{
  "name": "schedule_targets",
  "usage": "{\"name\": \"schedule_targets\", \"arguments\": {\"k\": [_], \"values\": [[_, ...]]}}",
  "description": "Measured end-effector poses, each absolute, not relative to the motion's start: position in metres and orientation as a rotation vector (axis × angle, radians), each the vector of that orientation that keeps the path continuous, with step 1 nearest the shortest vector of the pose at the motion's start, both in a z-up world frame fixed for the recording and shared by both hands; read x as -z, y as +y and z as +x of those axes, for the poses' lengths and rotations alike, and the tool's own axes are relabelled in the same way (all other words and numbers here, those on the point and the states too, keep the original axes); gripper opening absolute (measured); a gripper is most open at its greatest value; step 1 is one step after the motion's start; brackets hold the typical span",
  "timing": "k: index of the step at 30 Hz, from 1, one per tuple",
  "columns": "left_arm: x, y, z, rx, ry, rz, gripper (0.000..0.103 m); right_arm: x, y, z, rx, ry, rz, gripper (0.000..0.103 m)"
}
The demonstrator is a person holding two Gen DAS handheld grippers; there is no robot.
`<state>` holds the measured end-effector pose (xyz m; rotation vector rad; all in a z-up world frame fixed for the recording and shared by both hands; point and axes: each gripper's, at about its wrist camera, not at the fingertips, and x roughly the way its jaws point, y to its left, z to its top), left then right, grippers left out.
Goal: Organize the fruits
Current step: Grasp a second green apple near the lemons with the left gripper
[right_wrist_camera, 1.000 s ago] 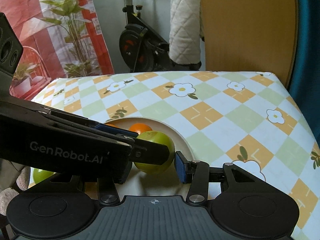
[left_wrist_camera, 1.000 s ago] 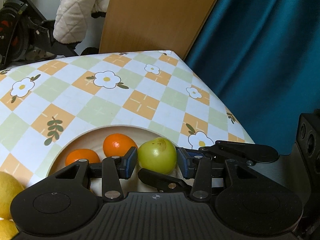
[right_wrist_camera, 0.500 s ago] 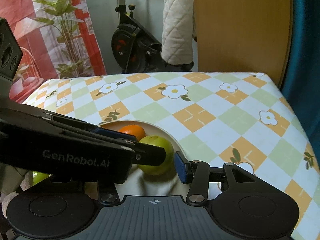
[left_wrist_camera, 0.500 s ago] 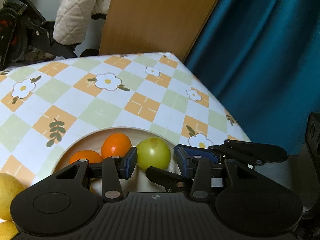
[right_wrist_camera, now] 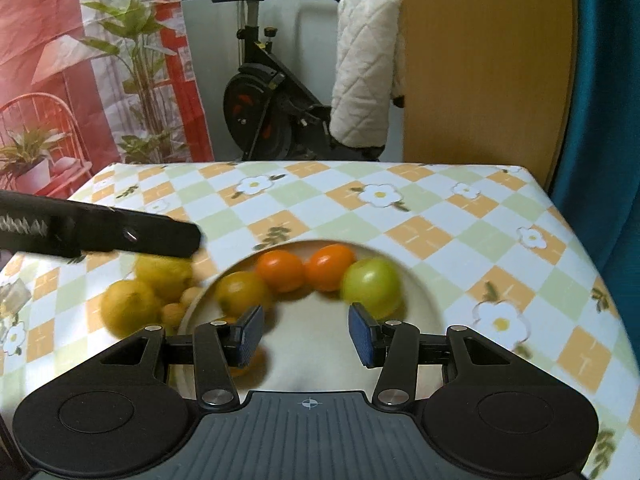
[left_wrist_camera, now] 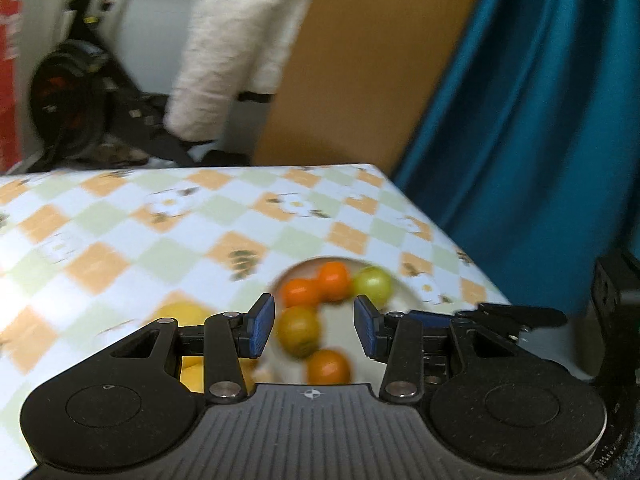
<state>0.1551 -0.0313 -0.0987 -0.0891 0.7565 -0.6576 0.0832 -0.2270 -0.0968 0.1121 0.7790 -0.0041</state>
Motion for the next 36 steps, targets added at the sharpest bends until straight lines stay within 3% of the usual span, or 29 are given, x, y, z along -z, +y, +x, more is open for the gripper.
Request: {"name": "schedule_targets", "arguments": {"k": [9, 36], "values": [[0.098, 0.037, 0.154, 0.542, 0.772, -0.12, 0.045, 0.097, -0.155, 0.094, -0.08, 0.793, 0.073, 0.044], [0.112, 0.036, 0.116, 0.436, 0.843, -0.173, 0.045, 0.114, -0.127, 0.088, -0.313, 0.762, -0.081, 0.045]]}}
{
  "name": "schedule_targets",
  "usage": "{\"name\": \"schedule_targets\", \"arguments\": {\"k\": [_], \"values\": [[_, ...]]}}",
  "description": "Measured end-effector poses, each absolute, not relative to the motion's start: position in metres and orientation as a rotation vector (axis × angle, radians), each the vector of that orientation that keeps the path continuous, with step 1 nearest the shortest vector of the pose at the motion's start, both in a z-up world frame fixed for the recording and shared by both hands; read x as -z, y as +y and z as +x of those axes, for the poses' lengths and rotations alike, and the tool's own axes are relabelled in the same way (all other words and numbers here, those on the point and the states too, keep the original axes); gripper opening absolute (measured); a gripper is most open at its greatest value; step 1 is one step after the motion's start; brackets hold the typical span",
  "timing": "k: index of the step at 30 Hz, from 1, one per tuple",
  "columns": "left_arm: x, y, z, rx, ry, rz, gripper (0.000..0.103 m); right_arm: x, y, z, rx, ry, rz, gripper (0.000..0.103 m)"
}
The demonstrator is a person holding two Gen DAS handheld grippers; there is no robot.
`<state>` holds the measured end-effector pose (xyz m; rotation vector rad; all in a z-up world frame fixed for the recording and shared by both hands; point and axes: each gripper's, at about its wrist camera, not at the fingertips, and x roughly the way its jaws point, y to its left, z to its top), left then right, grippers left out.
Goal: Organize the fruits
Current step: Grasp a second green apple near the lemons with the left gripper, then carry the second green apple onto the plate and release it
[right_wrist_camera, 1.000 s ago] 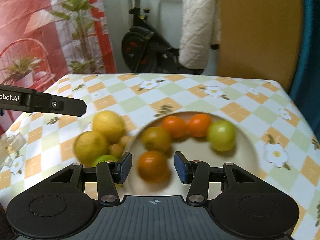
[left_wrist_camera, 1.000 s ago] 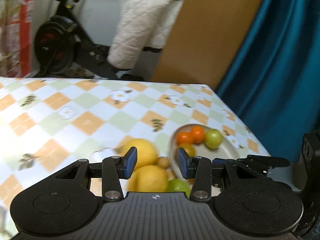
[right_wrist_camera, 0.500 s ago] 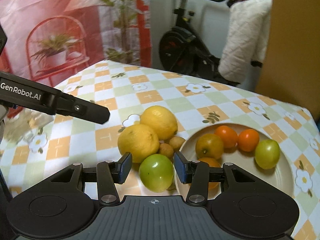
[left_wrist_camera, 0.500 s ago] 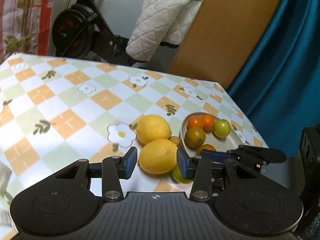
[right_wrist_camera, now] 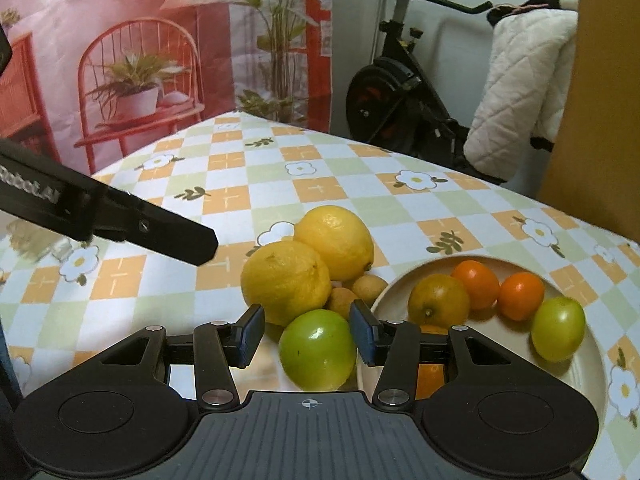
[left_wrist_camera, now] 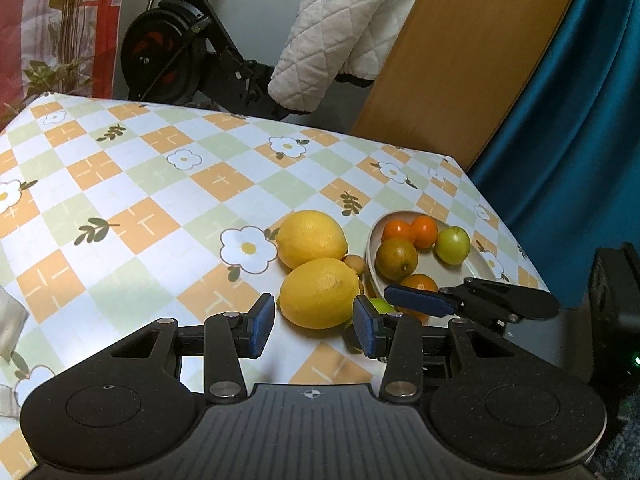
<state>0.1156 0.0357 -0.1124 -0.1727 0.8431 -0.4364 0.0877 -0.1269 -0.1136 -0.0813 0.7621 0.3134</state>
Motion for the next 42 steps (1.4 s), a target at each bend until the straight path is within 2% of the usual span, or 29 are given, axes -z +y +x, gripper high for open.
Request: {"name": "schedule_targets", "arguments": {"k": [11, 29, 42], "values": [[0.126, 0.01, 0.117, 0.512, 0.893, -0.178, 0.045, 0.111, -0.134, 0.045, -0.328, 0.775, -0.009, 0.043], [0.157, -0.013, 0.135, 0.567, 0.993, -0.194, 0.046, 0.138, -0.141, 0.067, -0.3, 0.822, 0.062, 0.04], [0.143, -0.011, 0.122, 0.56, 0.948, -0.193, 0.046, 0.125, -0.143, 0.058, -0.308, 0.788, 0.093, 0.04]]}}
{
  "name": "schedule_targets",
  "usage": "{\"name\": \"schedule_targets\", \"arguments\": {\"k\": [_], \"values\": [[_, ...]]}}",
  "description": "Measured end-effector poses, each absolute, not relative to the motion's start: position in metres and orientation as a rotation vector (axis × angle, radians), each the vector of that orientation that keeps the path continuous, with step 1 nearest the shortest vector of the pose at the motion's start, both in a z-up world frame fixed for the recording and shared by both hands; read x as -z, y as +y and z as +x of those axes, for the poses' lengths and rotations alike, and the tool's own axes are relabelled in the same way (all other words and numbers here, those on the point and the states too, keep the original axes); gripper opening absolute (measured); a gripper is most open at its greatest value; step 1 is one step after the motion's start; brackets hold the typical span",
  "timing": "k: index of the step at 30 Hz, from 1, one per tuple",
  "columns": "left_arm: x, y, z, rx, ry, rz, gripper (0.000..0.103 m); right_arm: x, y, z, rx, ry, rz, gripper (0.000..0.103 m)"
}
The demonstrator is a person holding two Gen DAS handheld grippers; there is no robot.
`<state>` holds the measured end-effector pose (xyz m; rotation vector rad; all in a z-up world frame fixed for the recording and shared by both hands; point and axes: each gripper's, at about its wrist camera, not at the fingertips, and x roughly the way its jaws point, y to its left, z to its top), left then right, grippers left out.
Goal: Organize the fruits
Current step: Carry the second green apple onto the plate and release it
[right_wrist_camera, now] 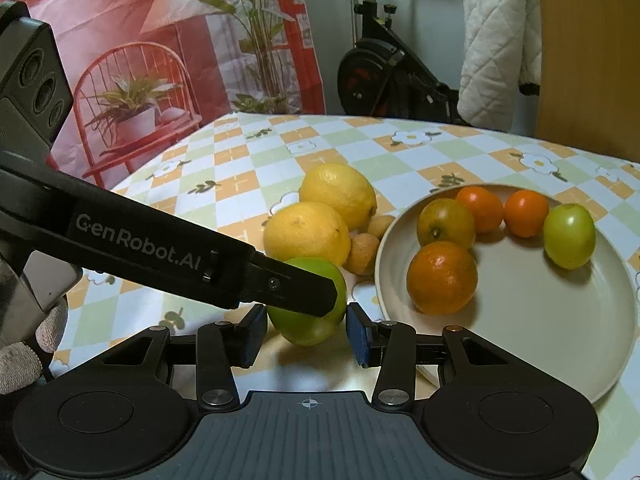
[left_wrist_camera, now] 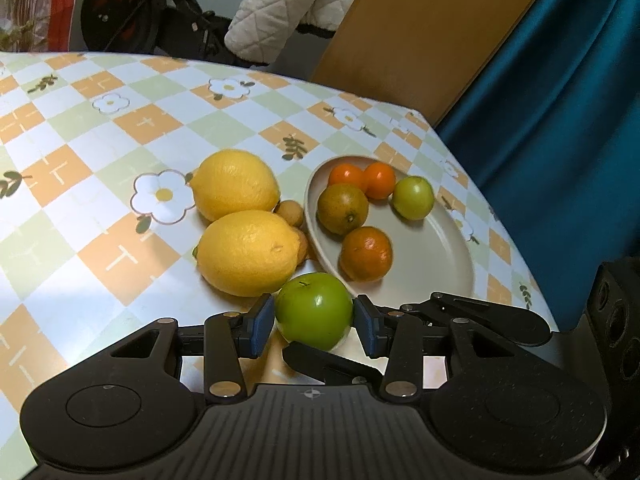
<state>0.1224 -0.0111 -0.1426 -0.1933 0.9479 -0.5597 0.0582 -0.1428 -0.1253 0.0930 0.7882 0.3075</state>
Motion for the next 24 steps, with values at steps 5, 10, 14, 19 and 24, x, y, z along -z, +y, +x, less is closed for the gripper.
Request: {"name": "schedule_targets", "arguments": {"k": [5, 10, 14, 19, 24], "values": [[0.127, -0.017, 0.116, 0.575, 0.911, -0.174, 0.045, 0.112, -0.148, 0.051, -0.295, 0.747, 0.094, 0.04], [0.116, -0.031, 0.114, 0.592, 0.882, -0.138, 0.045, 0.101, -0.159, 0.046, -0.274, 0.714, 0.1, 0.04], [0.109, -0.045, 0.117, 0.608, 0.864, -0.106, 0.046, 0.096, -0.172, 0.044, -0.254, 0.692, 0.112, 0.04], [0.104, -0.068, 0.129, 0.633, 0.856, -0.079, 0.046, 0.091, -0.194, 0.048, -0.216, 0.676, 0.13, 0.04], [0.106, -0.089, 0.148, 0.662, 0.87, -0.083, 0.046, 0.092, -0.22, 0.061, -0.175, 0.689, 0.138, 0.04]]}}
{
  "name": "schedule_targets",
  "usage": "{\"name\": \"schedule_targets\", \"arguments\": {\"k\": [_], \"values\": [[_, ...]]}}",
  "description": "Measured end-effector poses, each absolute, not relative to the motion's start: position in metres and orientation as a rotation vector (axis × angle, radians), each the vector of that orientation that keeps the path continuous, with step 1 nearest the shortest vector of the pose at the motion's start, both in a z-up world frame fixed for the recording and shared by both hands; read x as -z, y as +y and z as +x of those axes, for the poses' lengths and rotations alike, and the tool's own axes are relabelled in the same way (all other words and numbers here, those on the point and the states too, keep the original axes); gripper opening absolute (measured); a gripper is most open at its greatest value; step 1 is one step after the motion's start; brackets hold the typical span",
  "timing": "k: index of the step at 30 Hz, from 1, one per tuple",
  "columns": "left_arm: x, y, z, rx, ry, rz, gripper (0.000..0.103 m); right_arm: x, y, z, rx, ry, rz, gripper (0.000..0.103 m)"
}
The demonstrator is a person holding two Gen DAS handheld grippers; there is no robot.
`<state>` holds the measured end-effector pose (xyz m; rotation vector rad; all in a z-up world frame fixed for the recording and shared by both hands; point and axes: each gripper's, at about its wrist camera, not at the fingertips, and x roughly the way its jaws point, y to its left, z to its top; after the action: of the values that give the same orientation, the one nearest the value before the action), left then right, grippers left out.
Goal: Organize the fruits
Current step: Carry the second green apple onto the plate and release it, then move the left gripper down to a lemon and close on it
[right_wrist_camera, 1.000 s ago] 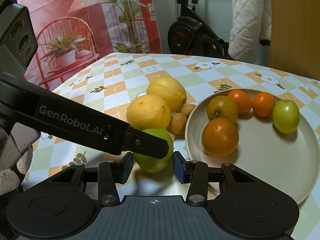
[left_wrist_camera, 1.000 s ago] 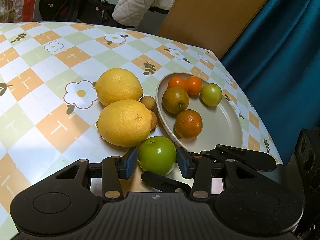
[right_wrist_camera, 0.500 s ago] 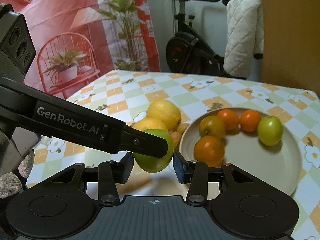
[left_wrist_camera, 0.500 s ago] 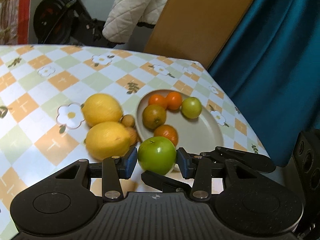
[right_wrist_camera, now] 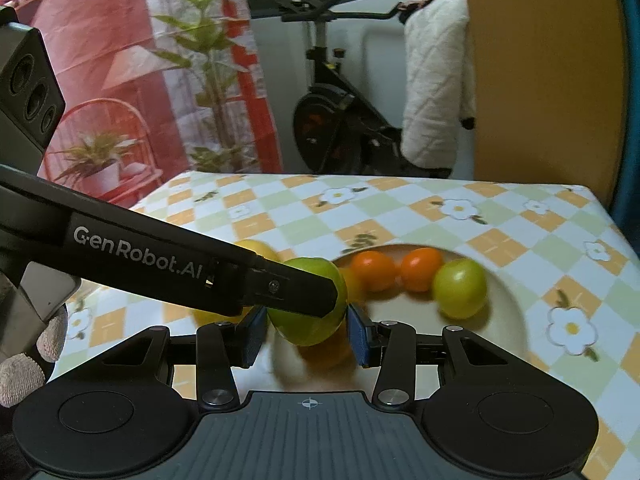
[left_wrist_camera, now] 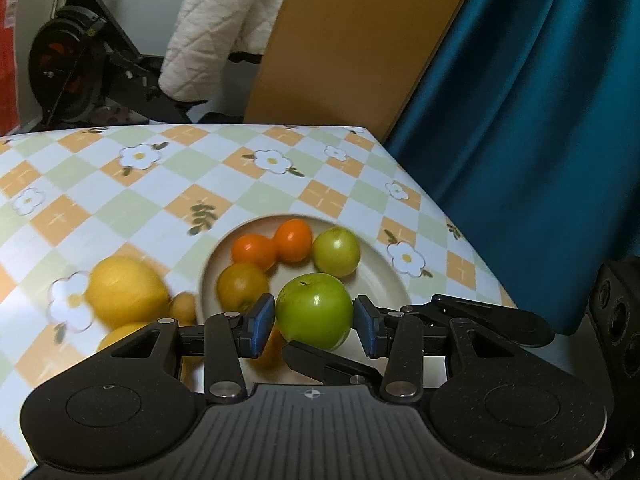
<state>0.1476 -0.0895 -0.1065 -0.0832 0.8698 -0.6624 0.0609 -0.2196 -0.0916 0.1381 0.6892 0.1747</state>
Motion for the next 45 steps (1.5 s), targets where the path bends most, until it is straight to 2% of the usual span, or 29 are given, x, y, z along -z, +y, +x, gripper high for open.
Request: {"name": "schedule_targets", "arguments": {"k": [9, 28, 45], "values": [[0.121, -0.122, 0.177, 0.67, 0.896, -0.034, 0.045, 0.112, -0.253, 0.091, -0.124, 0.723, 0.169, 0.04], [0.14, -0.13, 0.201, 0.641, 0.921, 0.007, 0.045, 0.142, -0.263, 0.122, -0.11, 0.773, 0.205, 0.04], [0.099, -0.084, 0.179, 0.592, 0.824, -0.047, 0.046, 0.122, -0.257, 0.091, -0.067, 0.745, 0.208, 0.042]]}}
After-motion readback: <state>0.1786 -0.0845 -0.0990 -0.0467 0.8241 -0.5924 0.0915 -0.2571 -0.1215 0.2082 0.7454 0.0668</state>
